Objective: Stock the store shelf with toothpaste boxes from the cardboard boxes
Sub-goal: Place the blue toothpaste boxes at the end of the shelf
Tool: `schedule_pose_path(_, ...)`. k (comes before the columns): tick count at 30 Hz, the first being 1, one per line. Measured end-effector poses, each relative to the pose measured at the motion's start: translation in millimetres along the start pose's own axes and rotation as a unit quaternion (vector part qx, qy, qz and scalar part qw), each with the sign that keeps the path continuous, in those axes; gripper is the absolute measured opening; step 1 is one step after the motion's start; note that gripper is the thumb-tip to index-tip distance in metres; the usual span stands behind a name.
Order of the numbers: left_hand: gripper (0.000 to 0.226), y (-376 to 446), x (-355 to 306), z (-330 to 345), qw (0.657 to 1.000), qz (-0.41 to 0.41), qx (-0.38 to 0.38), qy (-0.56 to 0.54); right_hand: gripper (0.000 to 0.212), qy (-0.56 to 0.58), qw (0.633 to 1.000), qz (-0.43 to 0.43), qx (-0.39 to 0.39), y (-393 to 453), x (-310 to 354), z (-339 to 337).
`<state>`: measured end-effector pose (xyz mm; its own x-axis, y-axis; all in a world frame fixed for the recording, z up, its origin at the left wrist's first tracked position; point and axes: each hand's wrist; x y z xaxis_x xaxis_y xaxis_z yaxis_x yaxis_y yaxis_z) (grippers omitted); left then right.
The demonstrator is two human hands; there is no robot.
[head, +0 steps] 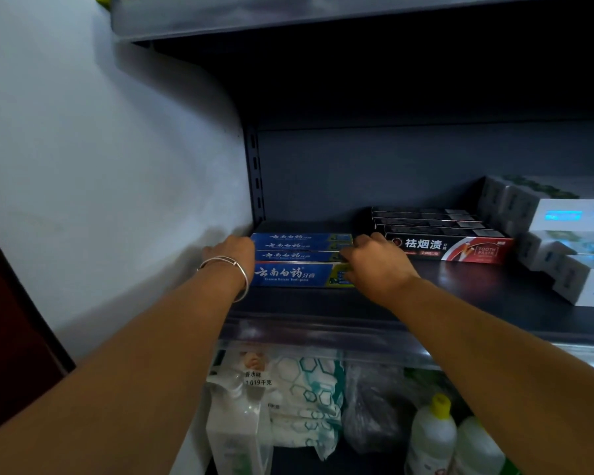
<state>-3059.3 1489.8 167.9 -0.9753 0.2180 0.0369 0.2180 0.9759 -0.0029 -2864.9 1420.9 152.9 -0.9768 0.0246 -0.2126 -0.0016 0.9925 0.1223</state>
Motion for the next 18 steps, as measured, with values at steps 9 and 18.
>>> schedule_pose_path(9, 0.029, 6, 0, 2, 0.999, -0.019, -0.027, 0.018, 0.028, 0.033, 0.998, 0.048, 0.008, 5, 5, -1)
schedule_pose_path(18, 0.026, 21, -5, 3, 0.996, -0.048, -0.056, 0.058, 0.022, 0.009, 0.999, 0.051, 0.012, 21, 6, -2)
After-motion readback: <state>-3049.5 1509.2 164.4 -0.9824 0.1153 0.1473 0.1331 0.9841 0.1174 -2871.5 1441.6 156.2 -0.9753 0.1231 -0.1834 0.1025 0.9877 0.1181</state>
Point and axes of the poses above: each hand's wrist, its own y-axis towards the middle knuckle, its own z-axis out of the palm, x = y × z, and after that the axes turned 10 degrees about x, right-handed
